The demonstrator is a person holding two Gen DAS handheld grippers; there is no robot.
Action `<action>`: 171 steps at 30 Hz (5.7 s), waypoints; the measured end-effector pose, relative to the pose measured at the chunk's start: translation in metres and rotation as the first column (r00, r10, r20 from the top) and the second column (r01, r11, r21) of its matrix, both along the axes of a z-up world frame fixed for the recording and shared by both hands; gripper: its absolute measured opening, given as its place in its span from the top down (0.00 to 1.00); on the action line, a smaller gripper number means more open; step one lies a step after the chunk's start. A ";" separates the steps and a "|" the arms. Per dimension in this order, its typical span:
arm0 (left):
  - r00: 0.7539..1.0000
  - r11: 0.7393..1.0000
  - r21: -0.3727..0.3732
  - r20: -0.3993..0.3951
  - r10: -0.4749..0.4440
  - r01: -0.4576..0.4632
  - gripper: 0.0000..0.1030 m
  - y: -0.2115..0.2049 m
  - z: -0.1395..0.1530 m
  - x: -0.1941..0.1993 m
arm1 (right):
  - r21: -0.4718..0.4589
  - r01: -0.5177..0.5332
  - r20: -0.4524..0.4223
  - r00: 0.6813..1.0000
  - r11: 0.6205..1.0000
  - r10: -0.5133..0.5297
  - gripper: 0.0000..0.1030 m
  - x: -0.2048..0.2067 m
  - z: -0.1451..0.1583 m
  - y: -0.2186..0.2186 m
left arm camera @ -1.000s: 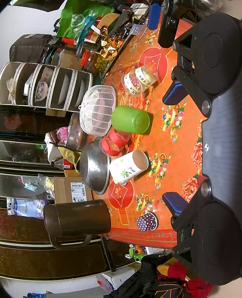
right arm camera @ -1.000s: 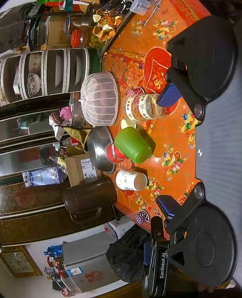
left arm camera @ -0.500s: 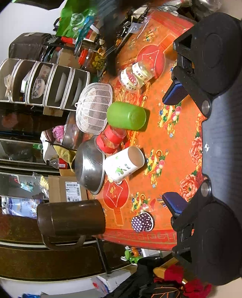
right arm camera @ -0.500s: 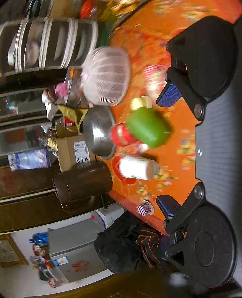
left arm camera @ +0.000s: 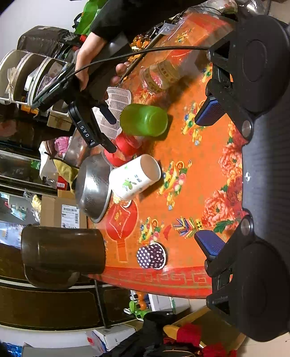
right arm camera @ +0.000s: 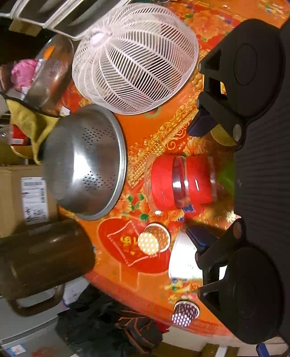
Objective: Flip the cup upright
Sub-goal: 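Reach the right tool to the red-banded clear cup and grasp it, then lift the red-banded cup with the right tool toward the left tool, then close the left tool on the cup while the right tool holds it, then release, then rotate the held cup upright with the left tool, then lower the upright cup onto the tablecloth and open the left tool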
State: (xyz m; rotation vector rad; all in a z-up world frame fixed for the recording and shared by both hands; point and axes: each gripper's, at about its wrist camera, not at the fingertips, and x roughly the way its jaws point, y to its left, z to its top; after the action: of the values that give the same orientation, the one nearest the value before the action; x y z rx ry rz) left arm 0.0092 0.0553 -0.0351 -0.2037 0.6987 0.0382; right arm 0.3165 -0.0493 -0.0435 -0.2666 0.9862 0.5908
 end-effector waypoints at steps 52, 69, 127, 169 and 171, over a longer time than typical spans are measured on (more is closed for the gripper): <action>0.987 0.912 -0.403 -0.157 0.017 -0.080 0.03 0.029 -0.024 -0.037 | 0.231 0.074 -0.171 0.985 0.970 -0.034 0.31 -0.247 -0.045 -0.063; 0.972 0.911 -0.403 -0.234 -0.011 -0.087 0.11 -0.026 -0.020 -0.003 | 0.316 0.000 -0.129 0.991 0.949 0.043 0.24 -0.260 -0.051 -0.076; 0.736 0.997 0.064 0.676 -0.014 -0.040 0.31 -0.063 -0.027 -0.147 | 0.668 0.110 0.126 0.958 0.736 -0.257 0.01 -0.316 -0.053 -0.174; 0.849 0.969 0.247 0.517 -0.111 -0.023 0.03 -0.107 -0.086 -0.138 | 0.676 0.090 0.221 0.922 0.731 -0.317 0.01 -0.360 -0.088 -0.181; 0.868 0.975 0.220 0.478 -0.132 0.027 0.03 -0.099 -0.083 -0.140 | 0.664 0.078 0.233 0.924 0.744 -0.304 0.01 -0.362 -0.086 -0.176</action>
State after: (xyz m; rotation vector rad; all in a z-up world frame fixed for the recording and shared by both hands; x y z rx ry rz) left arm -0.1312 -0.0435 -0.1178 0.0213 0.1877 -0.0216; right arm -0.0453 -0.2254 -0.1299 0.3528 0.4277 0.6348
